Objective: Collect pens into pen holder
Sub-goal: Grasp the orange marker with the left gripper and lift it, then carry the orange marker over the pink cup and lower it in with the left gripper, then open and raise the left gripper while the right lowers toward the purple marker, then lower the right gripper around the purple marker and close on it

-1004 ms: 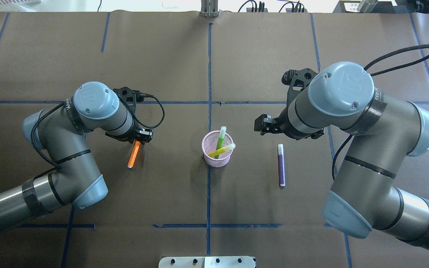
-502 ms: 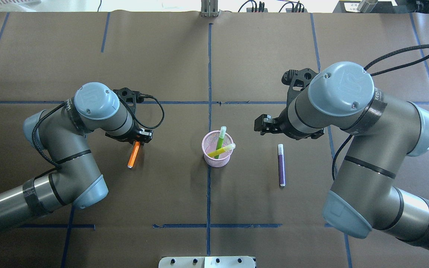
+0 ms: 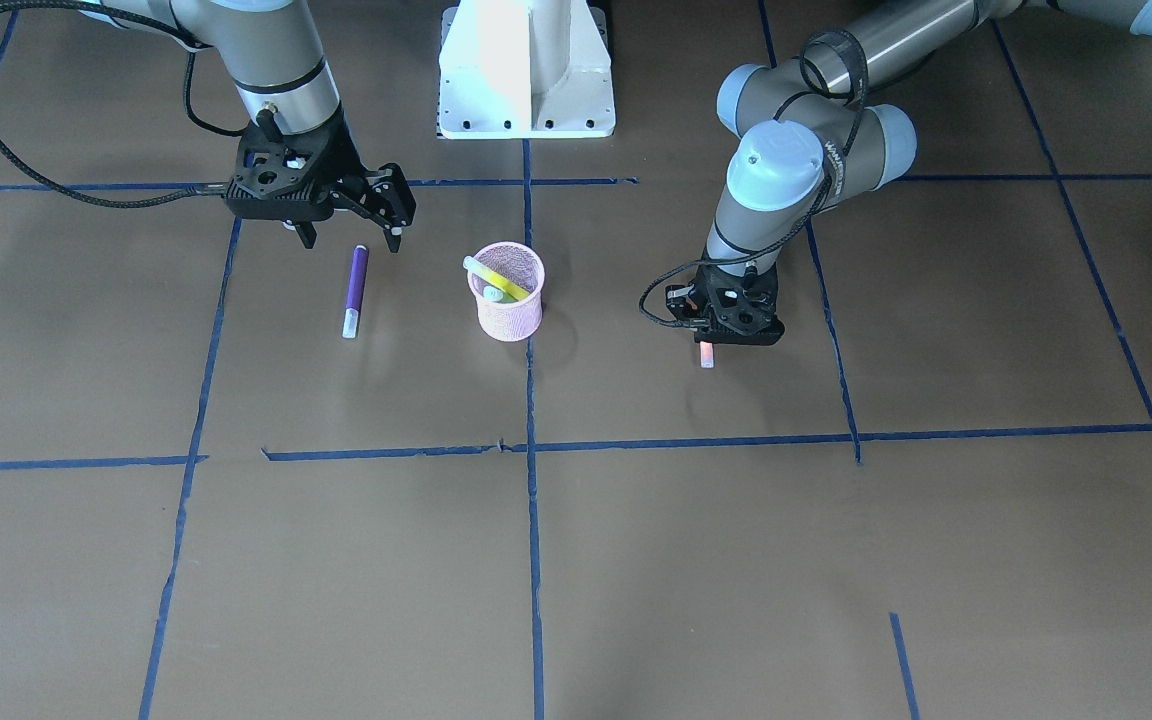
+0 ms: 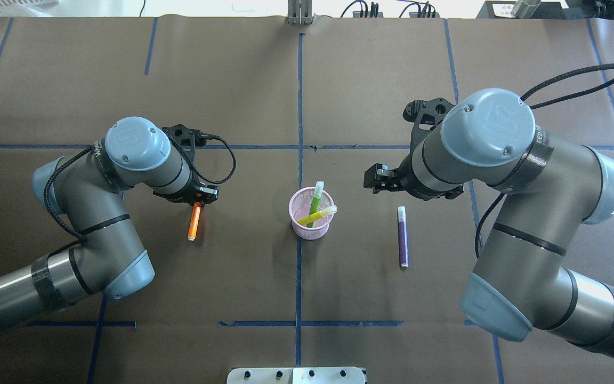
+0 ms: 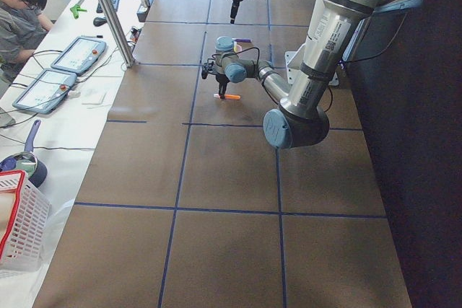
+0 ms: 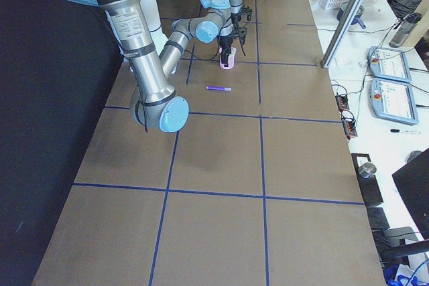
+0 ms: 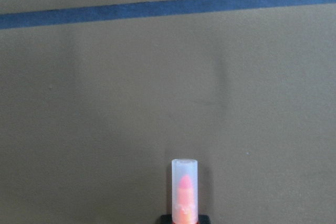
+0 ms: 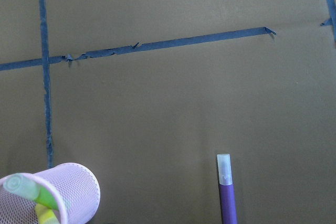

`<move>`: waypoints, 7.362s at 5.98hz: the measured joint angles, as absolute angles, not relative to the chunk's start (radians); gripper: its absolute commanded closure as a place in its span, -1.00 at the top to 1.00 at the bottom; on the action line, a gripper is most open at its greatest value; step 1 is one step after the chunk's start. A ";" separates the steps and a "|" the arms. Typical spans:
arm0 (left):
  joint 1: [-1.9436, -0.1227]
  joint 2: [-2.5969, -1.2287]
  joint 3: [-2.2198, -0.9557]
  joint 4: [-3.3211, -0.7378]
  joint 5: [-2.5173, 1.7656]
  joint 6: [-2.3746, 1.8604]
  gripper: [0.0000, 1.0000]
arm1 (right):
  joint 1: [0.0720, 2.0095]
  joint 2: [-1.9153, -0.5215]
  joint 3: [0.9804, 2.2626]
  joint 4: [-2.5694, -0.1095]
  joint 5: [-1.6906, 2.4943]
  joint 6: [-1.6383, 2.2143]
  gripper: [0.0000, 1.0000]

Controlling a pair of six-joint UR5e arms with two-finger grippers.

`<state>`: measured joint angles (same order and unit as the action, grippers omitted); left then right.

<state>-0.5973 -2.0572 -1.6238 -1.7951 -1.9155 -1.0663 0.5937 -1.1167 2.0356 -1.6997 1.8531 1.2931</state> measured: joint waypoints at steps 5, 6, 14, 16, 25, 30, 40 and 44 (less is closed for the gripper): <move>-0.550 -2.092 -1.905 -1.852 -1.628 -1.098 -1.00 | 0.598 -1.115 2.034 -1.692 1.859 1.281 1.00; -0.463 -2.104 -1.914 -1.915 -1.470 -1.098 -1.00 | 0.598 -1.114 2.035 -1.691 1.860 1.271 1.00; -0.314 -2.271 -1.694 -2.092 -1.131 -0.936 -0.84 | 0.601 -1.121 2.055 -1.690 1.860 1.266 1.00; -0.314 -2.270 -1.636 -2.158 -1.134 -0.927 0.62 | 0.601 -1.125 2.055 -1.690 1.861 1.266 1.00; -0.454 -2.258 -1.783 -1.930 -1.459 -0.874 1.00 | 0.615 -1.126 2.052 -1.690 1.876 1.237 1.00; -0.707 -2.253 -1.909 -1.330 -1.971 -0.877 1.00 | 0.586 -1.152 2.010 -1.688 1.863 1.233 0.97; -0.700 -2.223 -1.940 -1.334 -1.979 -0.896 1.00 | 0.538 -1.154 1.751 -1.501 1.848 1.249 0.25; -0.698 -2.223 -1.939 -1.335 -1.979 -0.898 1.00 | 0.536 -1.156 1.745 -1.501 1.854 1.248 0.16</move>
